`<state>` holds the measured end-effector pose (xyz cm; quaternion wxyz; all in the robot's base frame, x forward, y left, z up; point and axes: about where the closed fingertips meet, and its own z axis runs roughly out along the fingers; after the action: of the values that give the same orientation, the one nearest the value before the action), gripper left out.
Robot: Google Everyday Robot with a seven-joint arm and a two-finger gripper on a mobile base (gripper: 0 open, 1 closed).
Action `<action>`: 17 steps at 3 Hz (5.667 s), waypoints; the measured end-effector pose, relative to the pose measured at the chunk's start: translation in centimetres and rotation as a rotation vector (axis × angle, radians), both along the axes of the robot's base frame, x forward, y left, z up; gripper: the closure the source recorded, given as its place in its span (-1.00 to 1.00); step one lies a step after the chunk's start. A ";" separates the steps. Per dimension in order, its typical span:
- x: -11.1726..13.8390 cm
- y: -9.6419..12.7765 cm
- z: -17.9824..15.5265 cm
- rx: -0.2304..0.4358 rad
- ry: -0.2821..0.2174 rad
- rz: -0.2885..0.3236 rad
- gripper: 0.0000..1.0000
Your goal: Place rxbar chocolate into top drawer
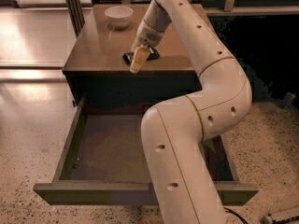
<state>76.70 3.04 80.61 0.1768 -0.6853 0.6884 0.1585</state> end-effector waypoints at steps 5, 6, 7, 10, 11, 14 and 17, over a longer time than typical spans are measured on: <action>1.1 2.3 4.9 0.019 -0.118 -0.020 1.00; 0.8 3.1 6.2 0.014 -0.137 -0.011 1.00; 0.4 4.1 7.7 0.009 -0.157 -0.004 1.00; -1.4 6.2 6.1 0.017 -0.084 -0.082 1.00; -2.6 4.0 0.5 -0.001 0.034 -0.195 1.00; -2.6 4.1 1.5 -0.001 0.034 -0.195 1.00; -7.6 6.1 13.7 0.142 0.061 -0.136 1.00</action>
Offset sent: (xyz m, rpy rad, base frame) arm -0.0178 -0.0340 0.0180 0.0182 -0.0421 -0.0759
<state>69.14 9.17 94.35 0.2141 -0.6176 0.7255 0.2154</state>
